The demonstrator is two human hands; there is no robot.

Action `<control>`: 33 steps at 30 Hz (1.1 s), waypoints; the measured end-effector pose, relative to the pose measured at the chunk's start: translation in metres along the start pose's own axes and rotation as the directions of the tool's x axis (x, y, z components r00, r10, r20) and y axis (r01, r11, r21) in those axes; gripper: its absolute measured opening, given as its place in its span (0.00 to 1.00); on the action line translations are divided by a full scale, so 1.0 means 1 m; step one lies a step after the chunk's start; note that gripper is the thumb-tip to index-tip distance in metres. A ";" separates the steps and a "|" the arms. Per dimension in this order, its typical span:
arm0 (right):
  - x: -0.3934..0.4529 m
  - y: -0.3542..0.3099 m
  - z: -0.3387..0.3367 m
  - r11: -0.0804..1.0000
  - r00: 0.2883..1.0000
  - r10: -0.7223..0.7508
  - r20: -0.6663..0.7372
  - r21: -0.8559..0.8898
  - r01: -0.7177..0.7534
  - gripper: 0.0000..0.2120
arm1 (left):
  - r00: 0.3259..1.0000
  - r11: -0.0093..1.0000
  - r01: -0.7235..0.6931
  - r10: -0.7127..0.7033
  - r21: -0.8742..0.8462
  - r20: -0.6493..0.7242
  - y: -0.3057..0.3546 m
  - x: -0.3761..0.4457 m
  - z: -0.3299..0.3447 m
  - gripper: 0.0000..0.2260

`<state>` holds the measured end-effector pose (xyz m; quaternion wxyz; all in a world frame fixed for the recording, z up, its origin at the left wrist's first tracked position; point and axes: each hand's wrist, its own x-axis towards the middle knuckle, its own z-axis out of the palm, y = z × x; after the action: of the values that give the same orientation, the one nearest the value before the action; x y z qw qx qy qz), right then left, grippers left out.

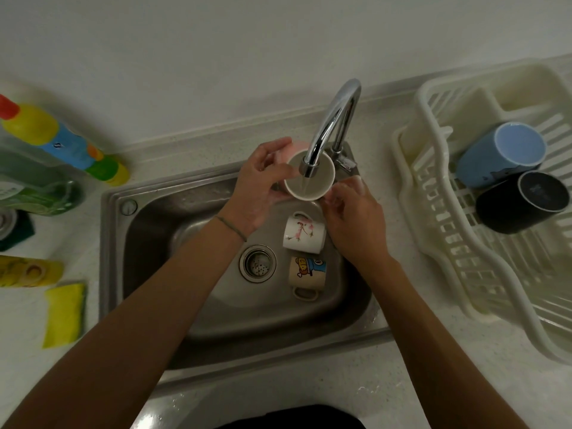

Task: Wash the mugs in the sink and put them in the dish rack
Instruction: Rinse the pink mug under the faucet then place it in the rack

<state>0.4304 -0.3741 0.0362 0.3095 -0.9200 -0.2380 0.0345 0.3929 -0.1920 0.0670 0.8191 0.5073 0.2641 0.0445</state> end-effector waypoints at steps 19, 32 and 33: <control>-0.007 -0.024 0.033 0.979 0.998 0.021 0.058 0.202 -0.032 0.03 | 0.949 0.914 -0.140 0.233 0.380 -0.213 0.018 -0.024 -0.003 0.24; -0.036 -0.045 0.065 0.931 0.985 0.134 0.106 0.326 -0.162 0.11 | 0.947 0.813 0.169 0.023 0.558 -0.321 0.026 -0.033 -0.012 0.20; -0.039 -0.045 0.067 0.928 0.983 0.150 0.107 0.328 -0.177 0.12 | 0.949 0.811 0.199 -0.018 0.550 -0.316 0.025 -0.034 -0.013 0.20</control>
<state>0.3634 -0.3236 0.0056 0.4481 -0.8682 -0.1634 0.1371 0.3621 -0.1809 0.0966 0.5796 0.7023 0.4133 -0.0094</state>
